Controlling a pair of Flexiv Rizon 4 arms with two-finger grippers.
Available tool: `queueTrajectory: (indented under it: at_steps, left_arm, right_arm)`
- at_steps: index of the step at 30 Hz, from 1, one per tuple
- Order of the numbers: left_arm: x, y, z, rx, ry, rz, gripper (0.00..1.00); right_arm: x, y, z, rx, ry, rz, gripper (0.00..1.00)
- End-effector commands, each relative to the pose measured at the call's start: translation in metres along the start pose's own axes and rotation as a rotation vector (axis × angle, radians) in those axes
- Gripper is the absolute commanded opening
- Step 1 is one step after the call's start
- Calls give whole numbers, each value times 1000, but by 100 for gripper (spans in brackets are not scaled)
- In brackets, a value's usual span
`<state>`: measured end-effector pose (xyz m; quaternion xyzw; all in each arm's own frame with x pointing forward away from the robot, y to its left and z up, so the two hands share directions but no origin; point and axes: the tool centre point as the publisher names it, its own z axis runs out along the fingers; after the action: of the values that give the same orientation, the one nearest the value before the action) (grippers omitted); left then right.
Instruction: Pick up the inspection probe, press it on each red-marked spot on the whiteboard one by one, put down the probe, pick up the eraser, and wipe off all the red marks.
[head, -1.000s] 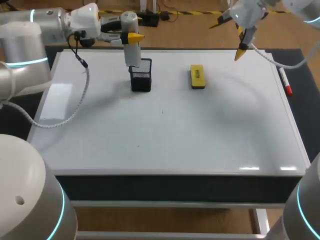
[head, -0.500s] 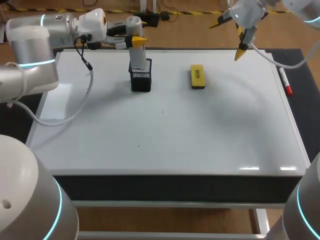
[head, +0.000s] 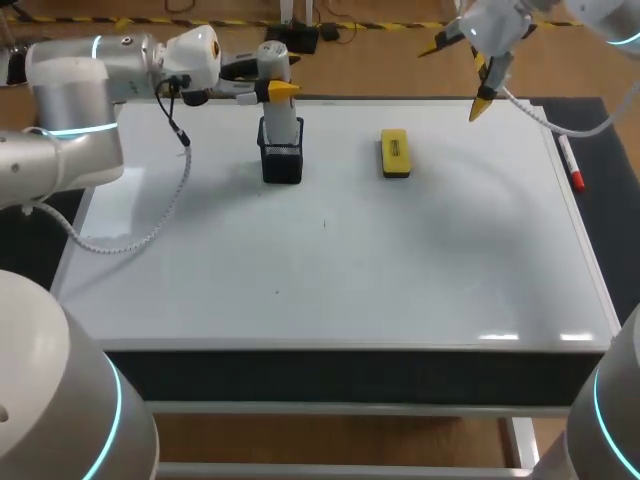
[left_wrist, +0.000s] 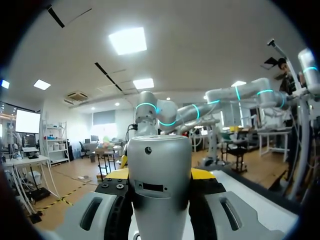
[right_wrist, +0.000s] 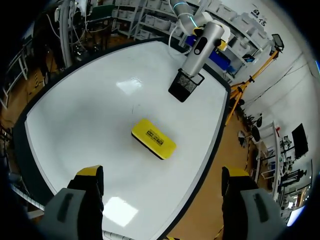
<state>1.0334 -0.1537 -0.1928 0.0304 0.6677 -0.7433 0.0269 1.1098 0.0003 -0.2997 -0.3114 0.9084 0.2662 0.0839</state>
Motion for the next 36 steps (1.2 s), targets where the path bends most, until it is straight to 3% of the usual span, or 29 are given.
queueTrajectory:
  at_steps: [1, 36]
  left_arm:
    - [-7, 7, 1, 9, 15, -5, 0]
    - [-33, 70, -9, 1, -55, -34, 0]
  right_arm:
    - [0, 0, -1, 2, 3, -2, 100]
    - [0, 0, -1, 2, 3, -2, 100]
